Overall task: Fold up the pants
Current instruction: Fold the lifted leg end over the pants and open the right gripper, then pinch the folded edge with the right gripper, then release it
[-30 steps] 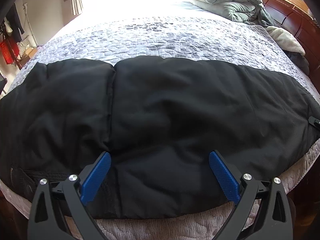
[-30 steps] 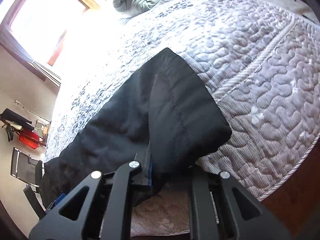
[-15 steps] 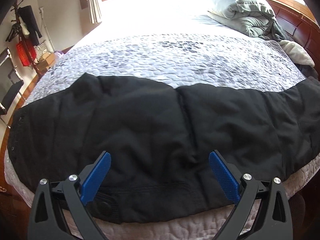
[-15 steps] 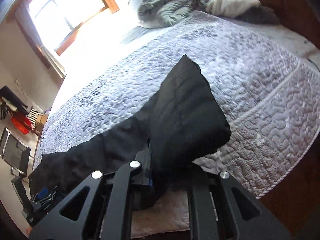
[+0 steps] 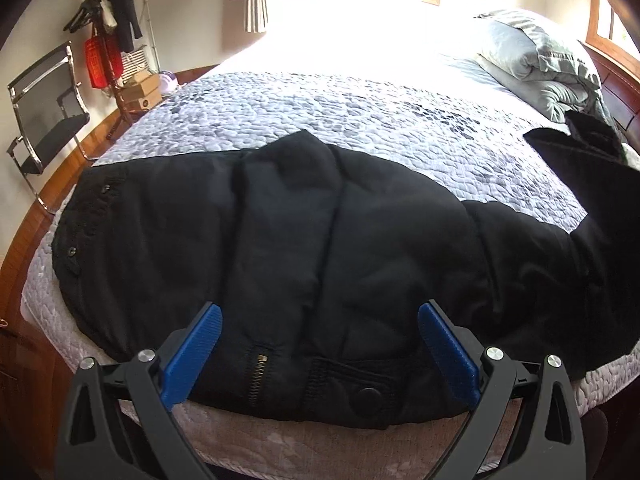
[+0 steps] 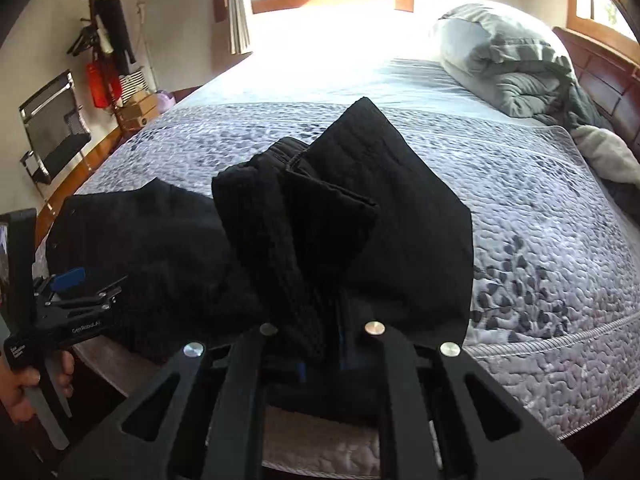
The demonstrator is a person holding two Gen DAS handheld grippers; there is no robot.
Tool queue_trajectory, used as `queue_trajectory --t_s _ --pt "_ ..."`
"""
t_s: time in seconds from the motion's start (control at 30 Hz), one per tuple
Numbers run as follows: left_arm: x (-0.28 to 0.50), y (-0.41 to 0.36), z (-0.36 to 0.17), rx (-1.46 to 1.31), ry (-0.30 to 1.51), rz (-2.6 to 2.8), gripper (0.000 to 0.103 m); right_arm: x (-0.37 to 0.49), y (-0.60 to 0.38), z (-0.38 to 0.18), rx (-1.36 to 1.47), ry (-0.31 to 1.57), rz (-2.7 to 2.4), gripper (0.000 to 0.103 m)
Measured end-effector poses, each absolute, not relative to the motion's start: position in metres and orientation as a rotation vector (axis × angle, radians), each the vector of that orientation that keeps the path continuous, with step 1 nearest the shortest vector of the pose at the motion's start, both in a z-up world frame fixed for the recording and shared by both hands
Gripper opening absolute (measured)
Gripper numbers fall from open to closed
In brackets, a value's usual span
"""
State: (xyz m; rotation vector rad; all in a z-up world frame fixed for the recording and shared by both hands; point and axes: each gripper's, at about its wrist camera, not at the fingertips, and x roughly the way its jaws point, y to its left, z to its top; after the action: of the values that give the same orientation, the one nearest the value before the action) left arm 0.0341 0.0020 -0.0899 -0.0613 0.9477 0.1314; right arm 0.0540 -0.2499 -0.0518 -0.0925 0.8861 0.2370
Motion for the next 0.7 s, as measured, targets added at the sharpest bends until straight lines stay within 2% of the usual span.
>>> queue_trajectory --t_s 0.27,0.37,0.43,0.47,0.5,0.57,0.7 --pt "0.025 0.042 -0.085 -0.102 0.93 0.212 0.099 0.048 -0.163 -0.1 -0.28 0.983 0.336 0.01" --pt "0.026 0.05 -0.088 -0.124 0.938 0.222 0.099 0.042 -0.152 -0.118 -0.347 1.011 0.355 0.013" --pt "0.027 0.053 -0.089 -0.131 0.941 0.224 0.099 0.04 -0.152 -0.125 -0.347 1.035 0.369 0.023" --pt "0.028 0.053 -0.09 -0.132 0.943 0.222 0.099 0.04 -0.152 -0.127 -0.333 1.052 0.392 0.035" --pt "0.029 0.052 -0.09 -0.131 0.944 0.219 0.099 0.039 -0.152 -0.126 -0.307 1.066 0.424 0.053" --pt "0.031 0.05 -0.091 -0.129 0.947 0.213 0.099 0.033 -0.153 -0.118 -0.239 1.065 0.482 0.067" --pt "0.031 0.05 -0.093 -0.131 0.95 0.206 0.099 0.025 -0.163 -0.094 -0.122 1.034 0.54 0.069"
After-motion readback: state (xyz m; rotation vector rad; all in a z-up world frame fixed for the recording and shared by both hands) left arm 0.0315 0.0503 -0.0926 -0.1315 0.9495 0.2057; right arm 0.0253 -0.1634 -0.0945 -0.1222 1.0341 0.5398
